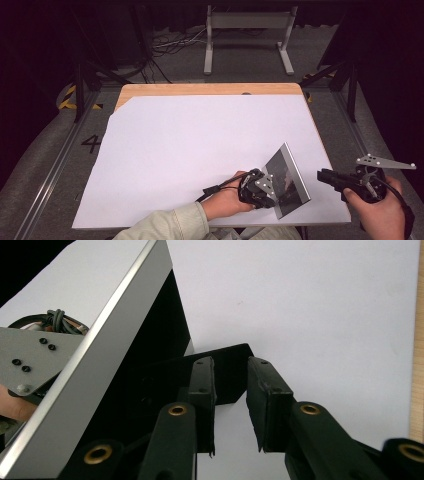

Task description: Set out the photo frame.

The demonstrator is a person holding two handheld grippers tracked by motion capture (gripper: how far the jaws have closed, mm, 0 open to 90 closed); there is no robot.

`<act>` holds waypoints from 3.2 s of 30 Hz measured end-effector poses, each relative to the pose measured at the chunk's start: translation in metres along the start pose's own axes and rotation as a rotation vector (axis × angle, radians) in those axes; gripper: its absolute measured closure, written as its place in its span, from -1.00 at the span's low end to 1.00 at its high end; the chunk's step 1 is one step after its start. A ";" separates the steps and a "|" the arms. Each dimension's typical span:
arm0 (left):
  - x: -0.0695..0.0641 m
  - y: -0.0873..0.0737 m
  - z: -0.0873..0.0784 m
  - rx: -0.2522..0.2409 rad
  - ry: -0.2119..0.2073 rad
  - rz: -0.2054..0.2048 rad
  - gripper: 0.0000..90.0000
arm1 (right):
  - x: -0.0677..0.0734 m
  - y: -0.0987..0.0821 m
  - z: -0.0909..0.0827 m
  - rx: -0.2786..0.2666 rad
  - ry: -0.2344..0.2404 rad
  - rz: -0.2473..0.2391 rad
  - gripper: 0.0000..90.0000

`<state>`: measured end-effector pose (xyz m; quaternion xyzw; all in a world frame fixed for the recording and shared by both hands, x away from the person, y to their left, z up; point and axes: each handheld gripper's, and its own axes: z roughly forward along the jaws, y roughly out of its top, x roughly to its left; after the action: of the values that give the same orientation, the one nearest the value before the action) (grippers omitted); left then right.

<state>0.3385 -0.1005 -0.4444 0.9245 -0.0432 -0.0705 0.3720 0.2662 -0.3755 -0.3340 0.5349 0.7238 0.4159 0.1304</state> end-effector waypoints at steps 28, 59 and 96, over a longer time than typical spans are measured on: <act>0.016 -0.067 -0.101 -0.104 0.200 -0.282 0.42 | 0.014 0.047 0.013 0.056 0.085 0.037 0.48; 0.023 -0.121 -0.161 -0.179 0.368 -0.435 0.32 | 0.049 0.072 0.028 0.231 0.044 0.103 0.37; 0.025 -0.125 -0.171 -0.189 0.404 -0.444 0.32 | 0.067 0.069 0.052 0.339 -0.061 0.096 0.83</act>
<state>0.3945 0.1032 -0.4119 0.8680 0.2411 0.0312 0.4330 0.3186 -0.2862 -0.2985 0.5955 0.7529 0.2773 0.0405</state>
